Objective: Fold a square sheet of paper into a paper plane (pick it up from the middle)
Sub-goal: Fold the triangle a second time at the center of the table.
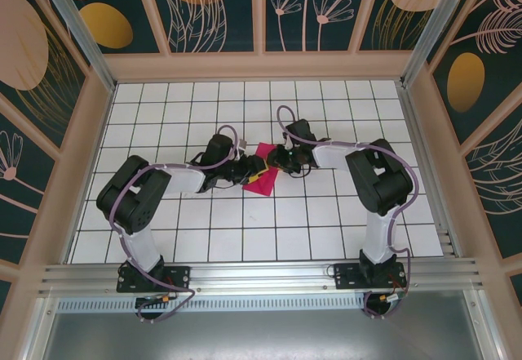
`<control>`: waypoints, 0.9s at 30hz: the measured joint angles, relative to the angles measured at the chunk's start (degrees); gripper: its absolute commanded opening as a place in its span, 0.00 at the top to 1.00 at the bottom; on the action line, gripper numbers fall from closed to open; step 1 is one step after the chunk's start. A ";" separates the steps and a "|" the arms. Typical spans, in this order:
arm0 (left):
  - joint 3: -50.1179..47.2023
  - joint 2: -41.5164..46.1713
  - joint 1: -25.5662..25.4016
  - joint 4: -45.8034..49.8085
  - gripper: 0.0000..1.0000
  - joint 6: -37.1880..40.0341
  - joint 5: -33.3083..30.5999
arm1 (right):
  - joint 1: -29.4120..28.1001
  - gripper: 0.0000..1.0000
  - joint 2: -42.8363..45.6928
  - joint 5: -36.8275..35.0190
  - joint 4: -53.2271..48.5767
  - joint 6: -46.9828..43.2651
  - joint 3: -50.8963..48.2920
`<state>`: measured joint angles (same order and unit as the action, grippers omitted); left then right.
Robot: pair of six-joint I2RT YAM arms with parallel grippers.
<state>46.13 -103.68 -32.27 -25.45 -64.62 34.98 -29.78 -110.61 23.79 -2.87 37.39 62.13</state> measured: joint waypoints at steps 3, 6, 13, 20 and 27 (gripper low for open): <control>0.02 -0.15 0.00 0.22 0.72 0.20 -0.96 | 0.94 0.69 0.44 2.97 0.17 -1.05 -0.87; 0.00 -0.15 0.00 0.76 0.75 0.48 -2.10 | 1.73 0.69 1.49 6.56 0.42 -2.29 -2.12; -1.92 -0.15 0.00 1.31 0.84 0.46 -4.15 | 2.49 0.68 6.88 13.81 3.91 -4.31 -6.64; -2.14 -0.15 0.00 1.46 0.88 0.44 -4.44 | 2.47 0.67 8.26 17.14 5.35 -4.55 -9.51; -2.16 -0.15 0.00 1.49 0.90 0.44 -5.03 | 2.01 0.68 8.11 19.43 6.75 -4.50 -10.01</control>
<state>43.97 -103.83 -32.27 -23.97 -64.18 29.95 -27.77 -102.50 43.22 3.88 32.88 52.12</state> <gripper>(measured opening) 0.102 0.324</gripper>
